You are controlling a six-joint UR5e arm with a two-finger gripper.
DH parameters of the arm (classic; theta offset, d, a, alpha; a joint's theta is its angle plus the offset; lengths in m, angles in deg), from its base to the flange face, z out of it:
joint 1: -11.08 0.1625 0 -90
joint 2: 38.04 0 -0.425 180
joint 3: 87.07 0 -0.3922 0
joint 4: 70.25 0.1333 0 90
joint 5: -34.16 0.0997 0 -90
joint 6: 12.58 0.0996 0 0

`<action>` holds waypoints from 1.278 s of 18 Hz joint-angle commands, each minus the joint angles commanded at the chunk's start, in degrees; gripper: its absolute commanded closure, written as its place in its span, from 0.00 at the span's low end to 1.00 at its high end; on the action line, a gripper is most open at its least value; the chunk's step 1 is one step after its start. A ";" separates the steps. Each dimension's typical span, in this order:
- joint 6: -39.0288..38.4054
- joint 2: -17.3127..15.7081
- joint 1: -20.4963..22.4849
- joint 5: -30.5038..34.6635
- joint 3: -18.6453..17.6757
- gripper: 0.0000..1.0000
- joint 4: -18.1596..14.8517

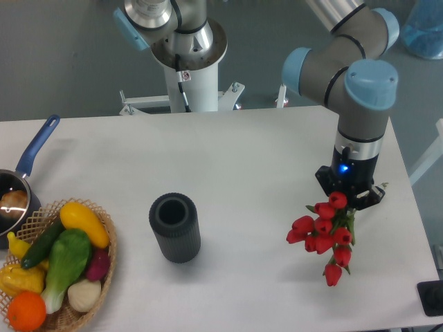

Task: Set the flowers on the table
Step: 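Lower the held red tulips toward the table beside the black vase, then open the gripper to release the tulips and lift slightly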

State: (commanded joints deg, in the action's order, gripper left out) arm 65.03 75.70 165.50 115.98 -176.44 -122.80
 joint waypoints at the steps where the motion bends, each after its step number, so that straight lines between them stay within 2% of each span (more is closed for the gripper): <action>1: 0.00 -0.09 -0.09 0.00 -0.53 0.84 0.00; 2: 0.00 -0.09 0.00 -0.09 -0.97 0.80 0.00; 4: -0.26 0.00 -0.09 -0.18 -1.32 0.61 -0.09; 5: -0.35 0.00 0.00 -0.26 -1.67 0.56 -0.09; 6: -0.61 -0.09 0.17 -0.70 -1.76 0.47 -0.09; 7: -0.70 -0.09 0.26 -1.49 -1.85 0.33 0.00; 8: -0.62 0.09 0.26 -2.63 -2.03 0.10 0.09; 9: -0.79 0.26 0.18 -3.16 -2.29 0.00 0.61; 14: -0.53 0.53 0.26 -3.16 -2.73 0.00 1.75; 16: -0.53 1.23 0.35 -3.08 -2.73 0.00 5.52; 23: 3.07 2.20 1.14 -2.99 -2.56 0.00 6.59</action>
State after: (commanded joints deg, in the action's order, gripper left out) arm 68.09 77.89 166.64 113.00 -179.00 -116.21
